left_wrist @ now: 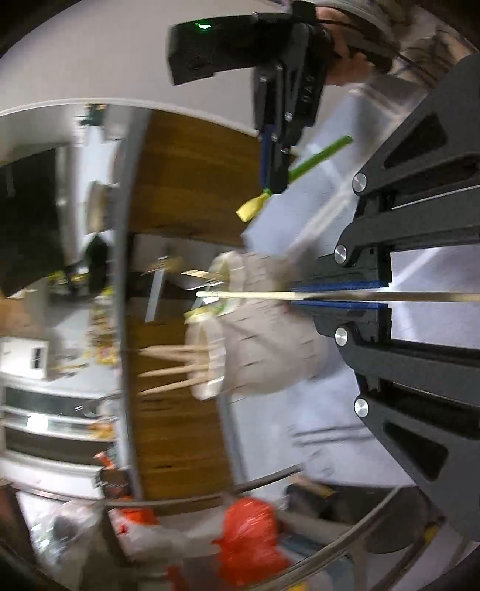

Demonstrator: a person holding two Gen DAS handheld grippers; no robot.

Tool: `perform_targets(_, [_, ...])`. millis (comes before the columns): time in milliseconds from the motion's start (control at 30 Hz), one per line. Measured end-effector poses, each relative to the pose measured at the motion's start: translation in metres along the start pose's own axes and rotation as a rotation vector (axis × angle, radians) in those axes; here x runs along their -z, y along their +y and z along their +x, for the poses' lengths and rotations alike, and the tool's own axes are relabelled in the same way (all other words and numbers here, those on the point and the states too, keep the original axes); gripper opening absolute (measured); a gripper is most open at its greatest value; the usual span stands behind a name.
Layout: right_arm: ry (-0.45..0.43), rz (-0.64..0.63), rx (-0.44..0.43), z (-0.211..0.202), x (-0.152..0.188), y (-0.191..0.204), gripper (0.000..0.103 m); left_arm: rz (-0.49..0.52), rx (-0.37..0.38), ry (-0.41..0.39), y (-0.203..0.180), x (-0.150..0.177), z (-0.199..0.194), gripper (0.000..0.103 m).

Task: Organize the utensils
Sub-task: 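Lift the chopstick and tulip spoon and lower them into the holder cups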

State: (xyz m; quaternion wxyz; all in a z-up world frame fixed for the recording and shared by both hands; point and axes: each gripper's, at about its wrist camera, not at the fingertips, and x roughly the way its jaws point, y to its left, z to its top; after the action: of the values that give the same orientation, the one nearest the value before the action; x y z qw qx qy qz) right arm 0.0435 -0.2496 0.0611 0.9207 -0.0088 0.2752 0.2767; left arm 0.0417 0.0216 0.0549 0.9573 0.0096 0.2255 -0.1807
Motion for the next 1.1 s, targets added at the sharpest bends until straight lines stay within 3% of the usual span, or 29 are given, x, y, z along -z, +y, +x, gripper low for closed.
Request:
perform_targets(100, [-0.070,0.018,-0.002,0.004,-0.028,-0.003,0.010,-0.038,-0.003,-0.099,0.011,-0.034,0.001,0.004])
perform_targets(300, [-0.222,0.075,-0.016,0.018,-0.074,-0.017,0.010,-0.141,0.022,-0.220,0.041,-0.084,0.022,0.004])
perform_targets(533, [-0.279,0.176,-0.045,0.058,-0.093,-0.042,0.010,-0.205,0.030,-0.278,0.054,-0.109,0.063,0.004])
perform_targets(667, [-0.290,0.210,-0.064,0.077,-0.095,-0.049,0.010,-0.293,0.037,-0.279,0.067,-0.112,0.090,0.004])
perform_targets(833, [-0.308,0.195,-0.039,0.089,-0.093,-0.048,0.010,-0.279,0.002,-0.292,0.067,-0.106,0.104,0.004])
perform_targets(1100, [-0.288,0.107,0.026,0.101,-0.076,-0.034,0.010,-0.093,-0.089,-0.307,0.041,-0.085,0.109,0.004])
